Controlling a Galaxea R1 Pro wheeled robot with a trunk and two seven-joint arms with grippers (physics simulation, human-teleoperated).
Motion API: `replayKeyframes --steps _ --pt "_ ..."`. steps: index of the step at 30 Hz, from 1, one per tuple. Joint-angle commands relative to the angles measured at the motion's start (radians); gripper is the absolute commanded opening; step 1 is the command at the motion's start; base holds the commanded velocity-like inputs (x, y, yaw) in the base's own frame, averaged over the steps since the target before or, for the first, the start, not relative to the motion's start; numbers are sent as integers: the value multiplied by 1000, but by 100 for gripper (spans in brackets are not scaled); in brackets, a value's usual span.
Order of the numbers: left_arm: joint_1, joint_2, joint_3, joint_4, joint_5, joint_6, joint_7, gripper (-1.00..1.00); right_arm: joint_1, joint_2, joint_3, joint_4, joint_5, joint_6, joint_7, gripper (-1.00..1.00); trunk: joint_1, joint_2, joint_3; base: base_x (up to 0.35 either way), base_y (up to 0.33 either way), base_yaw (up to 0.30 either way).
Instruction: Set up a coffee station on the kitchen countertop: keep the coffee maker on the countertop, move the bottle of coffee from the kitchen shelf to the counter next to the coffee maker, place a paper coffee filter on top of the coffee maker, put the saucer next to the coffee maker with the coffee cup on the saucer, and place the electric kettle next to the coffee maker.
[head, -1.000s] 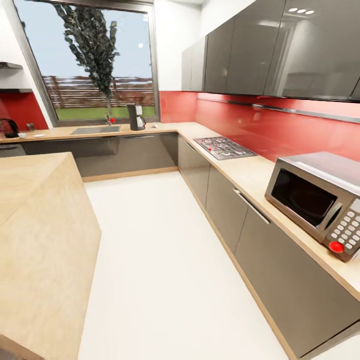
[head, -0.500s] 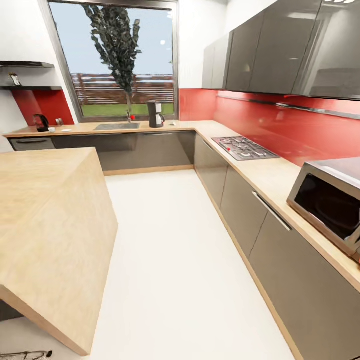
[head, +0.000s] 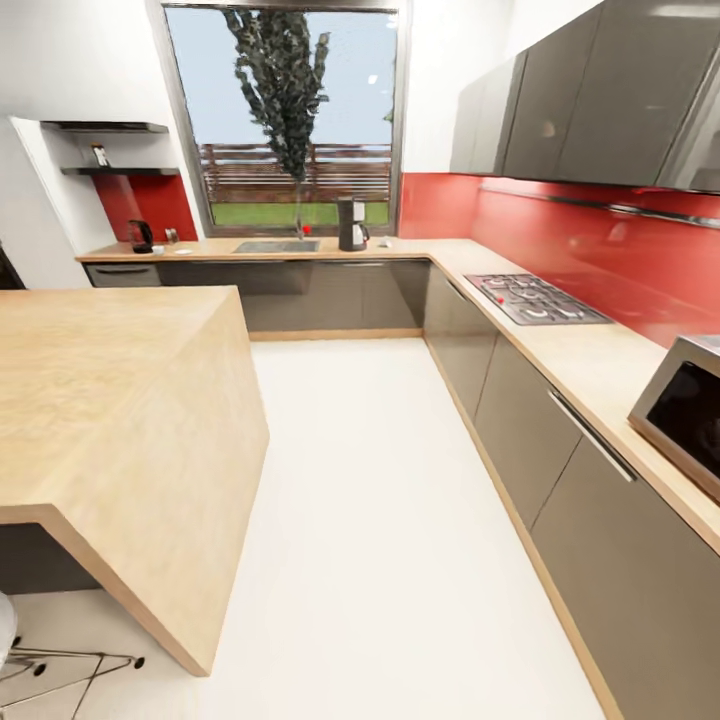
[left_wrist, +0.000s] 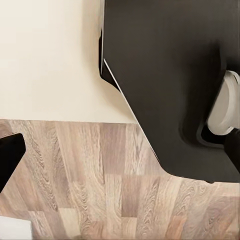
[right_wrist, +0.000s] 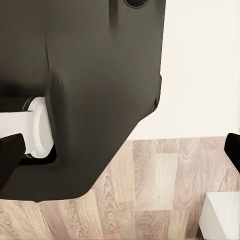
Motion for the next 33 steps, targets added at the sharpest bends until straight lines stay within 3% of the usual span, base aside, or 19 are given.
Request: replayKeyframes --steps 1,8,14,21,33 --pt "0 -1 1 0 6 -3 0 100 0 0 0 -1 0 0 0 100 0 -2 -2 0 0 252" --pt "1 -3 -7 0 -4 -8 -4 100 -1 0 0 -1 0 0 0 100 0 -2 -8 0 0 252" --pt "-7 5 -6 0 -6 -69 -4 100 0 -12 -1 -28 0 -2 0 100 0 -2 -13 1 0 247" --pt "-77 34 -5 -28 -4 -96 -3 100 -1 -69 -4 -205 0 -1 0 100 0 -2 -14 233 0 65" --pt "-126 49 -1 -309 2 -90 -3 100 -1 -82 -7 -551 -3 0 0 100 0 -2 -15 333 0 3"
